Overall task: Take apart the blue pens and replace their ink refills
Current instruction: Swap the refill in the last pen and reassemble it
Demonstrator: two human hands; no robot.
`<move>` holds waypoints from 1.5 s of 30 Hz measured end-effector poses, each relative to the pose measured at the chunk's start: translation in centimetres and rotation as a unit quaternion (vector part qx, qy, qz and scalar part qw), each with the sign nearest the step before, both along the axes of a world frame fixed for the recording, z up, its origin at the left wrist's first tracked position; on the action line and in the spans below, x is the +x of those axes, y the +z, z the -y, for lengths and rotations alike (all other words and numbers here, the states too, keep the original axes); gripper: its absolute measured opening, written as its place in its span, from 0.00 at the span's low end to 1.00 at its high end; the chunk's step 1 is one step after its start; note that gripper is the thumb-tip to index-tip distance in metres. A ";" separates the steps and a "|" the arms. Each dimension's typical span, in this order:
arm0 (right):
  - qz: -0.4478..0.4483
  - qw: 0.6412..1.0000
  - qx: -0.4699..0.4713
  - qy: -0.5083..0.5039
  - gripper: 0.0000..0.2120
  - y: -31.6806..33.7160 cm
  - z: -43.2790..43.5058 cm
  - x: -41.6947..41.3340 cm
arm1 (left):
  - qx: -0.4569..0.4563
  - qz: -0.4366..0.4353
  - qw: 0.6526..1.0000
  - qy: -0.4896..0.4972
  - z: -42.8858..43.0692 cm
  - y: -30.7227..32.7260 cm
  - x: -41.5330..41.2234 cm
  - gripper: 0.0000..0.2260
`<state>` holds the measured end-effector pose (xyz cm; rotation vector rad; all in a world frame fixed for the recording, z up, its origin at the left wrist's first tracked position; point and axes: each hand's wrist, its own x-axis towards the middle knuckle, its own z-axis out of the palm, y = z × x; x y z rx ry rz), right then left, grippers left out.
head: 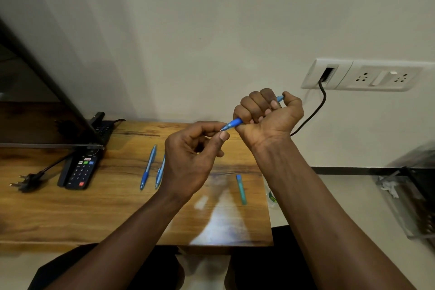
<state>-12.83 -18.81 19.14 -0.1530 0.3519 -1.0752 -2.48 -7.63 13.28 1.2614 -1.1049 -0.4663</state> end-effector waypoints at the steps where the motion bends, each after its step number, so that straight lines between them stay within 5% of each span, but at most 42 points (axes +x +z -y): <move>1: 0.007 1.000 0.005 0.005 0.20 -0.1 0.1 0.0 | 0.003 -0.003 1.000 -0.007 0.0 0.0 0.0 0.07; 8: 0.039 0.999 0.013 0.025 0.21 -0.3 0.2 -0.3 | 0.049 -0.184 0.976 -0.101 -0.2 0.7 0.3 0.09; 15: 0.030 0.999 0.006 0.026 0.20 -0.1 0.2 -0.2 | 0.067 -0.269 0.952 -0.128 -0.2 0.8 0.3 0.07; 45: 0.007 1.000 0.014 0.027 0.20 0.1 0.3 -0.1 | 0.076 -0.276 0.949 -0.129 -0.2 0.7 0.4 0.09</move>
